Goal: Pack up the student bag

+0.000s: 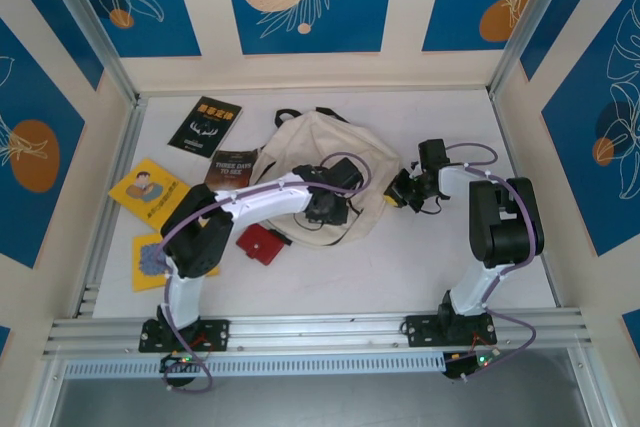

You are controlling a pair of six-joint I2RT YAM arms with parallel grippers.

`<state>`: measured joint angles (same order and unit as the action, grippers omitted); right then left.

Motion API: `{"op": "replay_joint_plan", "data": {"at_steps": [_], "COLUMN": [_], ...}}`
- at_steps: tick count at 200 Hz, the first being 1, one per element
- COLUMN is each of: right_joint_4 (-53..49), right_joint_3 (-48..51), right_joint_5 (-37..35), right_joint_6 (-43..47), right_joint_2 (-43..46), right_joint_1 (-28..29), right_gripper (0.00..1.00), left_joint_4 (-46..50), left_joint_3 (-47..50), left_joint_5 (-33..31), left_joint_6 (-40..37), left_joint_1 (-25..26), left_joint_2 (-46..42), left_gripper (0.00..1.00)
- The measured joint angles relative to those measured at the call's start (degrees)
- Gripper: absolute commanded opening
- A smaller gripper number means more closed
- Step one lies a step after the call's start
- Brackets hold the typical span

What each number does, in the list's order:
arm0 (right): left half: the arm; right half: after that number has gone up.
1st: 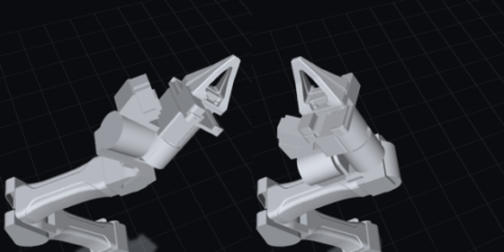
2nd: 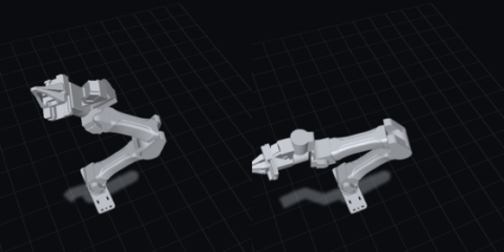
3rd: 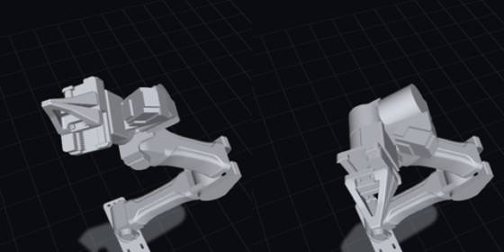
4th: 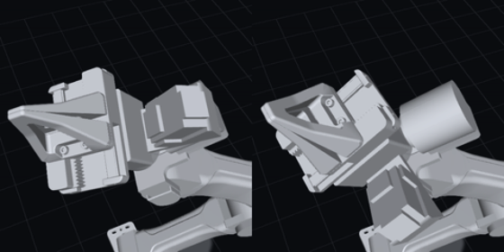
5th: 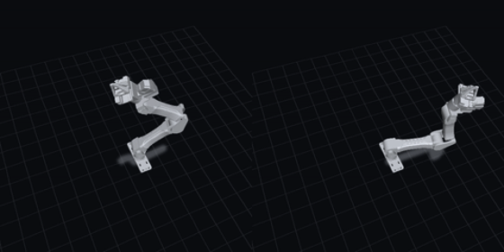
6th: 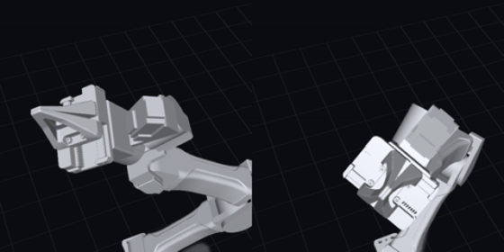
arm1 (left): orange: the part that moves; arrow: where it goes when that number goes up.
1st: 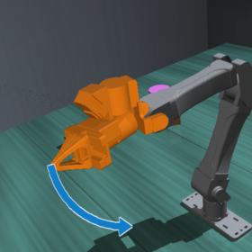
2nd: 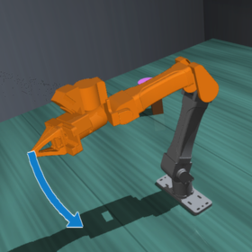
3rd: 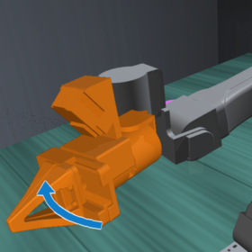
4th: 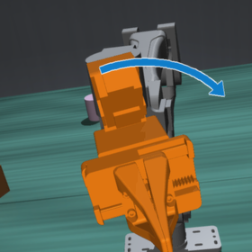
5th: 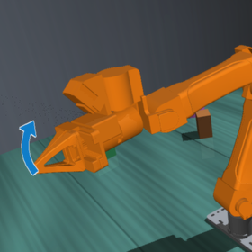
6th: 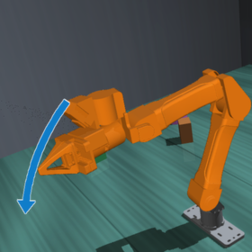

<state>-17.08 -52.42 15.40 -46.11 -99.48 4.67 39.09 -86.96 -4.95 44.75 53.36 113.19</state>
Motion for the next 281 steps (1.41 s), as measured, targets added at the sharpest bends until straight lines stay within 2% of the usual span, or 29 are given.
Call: {"op": "replay_joint_plan", "data": {"at_steps": [35, 76, 119, 180, 197, 230, 281], "right_joint_4": [0.85, 1.05, 1.05, 1.05, 1.05, 1.03, 0.98], "right_joint_3": [0.59, 0.74, 0.74, 0.74, 0.76, 0.76, 0.74], "right_joint_5": [0.04, 0.07, 0.07, 0.07, 0.07, 0.04, -0.37], "right_joint_6": [-0.22, -0.39, -0.39, -0.37, -0.37, -0.37, -0.42], "right_joint_2": [0.24, 0.37, 0.37, 0.37, 0.37, 0.37, 0.37], "right_joint_1": [0.00, 0.00, 0.00, 0.04, 0.04, 0.04, 0.17], "right_gripper": [0.01, 0.01, 0.01, 0.01, 0.01, 0.01, 0.00], "left_joint_4": [-2.56, -2.67, -2.43, -2.27, -2.25, -2.25, -2.62], "left_joint_3": [-7.34, -11.54, -12.22, -13.11, -13.11, -13.18, -12.09], "left_joint_5": [2.14, 2.38, 2.40, 2.36, 2.34, 2.12, 1.90], "left_joint_6": [1.31, 2.78, 3.80, 5.38, 5.62, 5.49, 5.05], "left_joint_1": [0.00, 0.00, -0.11, -0.48, -0.63, -0.74, -0.81], "left_joint_2": [3.74, 8.87, 11.78, 13.27, 13.38, 13.40, 12.52], "left_gripper": [0.48, 0.48, 0.44, 0.32, 0.23, 0.00, 0.00]}}
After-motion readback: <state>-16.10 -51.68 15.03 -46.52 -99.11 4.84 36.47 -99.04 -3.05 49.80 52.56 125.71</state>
